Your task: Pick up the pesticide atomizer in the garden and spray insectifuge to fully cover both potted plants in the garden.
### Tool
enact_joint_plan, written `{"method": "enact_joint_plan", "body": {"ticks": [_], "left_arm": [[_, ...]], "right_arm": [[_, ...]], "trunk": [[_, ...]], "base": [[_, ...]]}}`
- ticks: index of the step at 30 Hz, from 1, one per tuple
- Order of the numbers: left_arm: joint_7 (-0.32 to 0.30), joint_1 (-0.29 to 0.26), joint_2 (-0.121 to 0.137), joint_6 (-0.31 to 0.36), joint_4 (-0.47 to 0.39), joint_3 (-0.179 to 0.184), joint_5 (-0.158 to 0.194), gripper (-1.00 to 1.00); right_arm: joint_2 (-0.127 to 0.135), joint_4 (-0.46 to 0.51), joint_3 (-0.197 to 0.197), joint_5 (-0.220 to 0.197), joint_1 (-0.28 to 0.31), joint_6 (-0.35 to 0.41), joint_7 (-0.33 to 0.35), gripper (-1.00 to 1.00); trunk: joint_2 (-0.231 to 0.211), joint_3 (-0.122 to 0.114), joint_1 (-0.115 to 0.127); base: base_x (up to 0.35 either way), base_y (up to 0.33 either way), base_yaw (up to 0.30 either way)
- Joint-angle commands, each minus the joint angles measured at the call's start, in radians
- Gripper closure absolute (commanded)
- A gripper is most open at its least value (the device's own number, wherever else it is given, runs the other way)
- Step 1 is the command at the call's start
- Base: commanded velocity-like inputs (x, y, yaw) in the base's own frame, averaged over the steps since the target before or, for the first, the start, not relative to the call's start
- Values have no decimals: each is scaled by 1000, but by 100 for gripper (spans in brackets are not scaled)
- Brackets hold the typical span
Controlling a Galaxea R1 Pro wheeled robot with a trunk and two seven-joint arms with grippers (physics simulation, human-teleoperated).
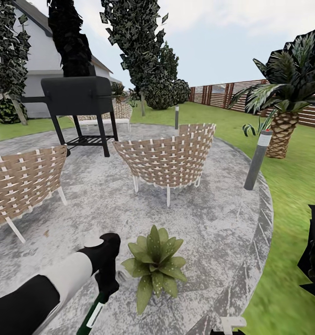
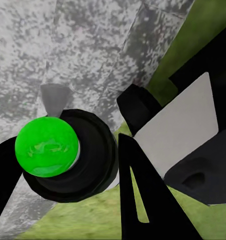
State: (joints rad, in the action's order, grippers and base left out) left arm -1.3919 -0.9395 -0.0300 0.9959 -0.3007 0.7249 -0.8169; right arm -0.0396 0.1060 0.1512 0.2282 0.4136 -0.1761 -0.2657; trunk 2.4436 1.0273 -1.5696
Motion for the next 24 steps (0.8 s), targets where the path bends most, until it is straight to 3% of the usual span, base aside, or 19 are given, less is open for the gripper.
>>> {"method": "enact_joint_plan", "body": {"ticks": [1, 2, 4, 6, 16, 24], "left_arm": [[-1, 5, -1, 10, -1, -20, -10, 100], [4, 7, -2, 10, -1, -54, -10, 100], [8, 9, -3, 10, -1, -89, -10, 100], [9, 16, -4, 10, -2, -104, -10, 100], [78, 46, 0, 9, -1, -111, -10, 100], [81, 74, -4, 9, -3, -112, -10, 100]], "right_arm": [[0, 0, 8, 10, 1, -3, -3, -100], [0, 0, 8, 10, 1, -3, -3, -100], [0, -1, 9, 10, 1, -3, -3, -100], [0, 0, 8, 10, 1, -3, -3, -100], [0, 1, 10, 8, 1, -3, -4, -100], [0, 1, 10, 8, 1, -3, -4, -100]], "trunk": [[0, 1, 0], [0, 1, 0], [0, 1, 0], [0, 1, 0], [0, 1, 0], [0, 1, 0]], "base": [[0, 0, 0], [0, 0, 0], [0, 0, 0], [0, 0, 0], [-7, 3, -5], [-62, 58, -191]]}}
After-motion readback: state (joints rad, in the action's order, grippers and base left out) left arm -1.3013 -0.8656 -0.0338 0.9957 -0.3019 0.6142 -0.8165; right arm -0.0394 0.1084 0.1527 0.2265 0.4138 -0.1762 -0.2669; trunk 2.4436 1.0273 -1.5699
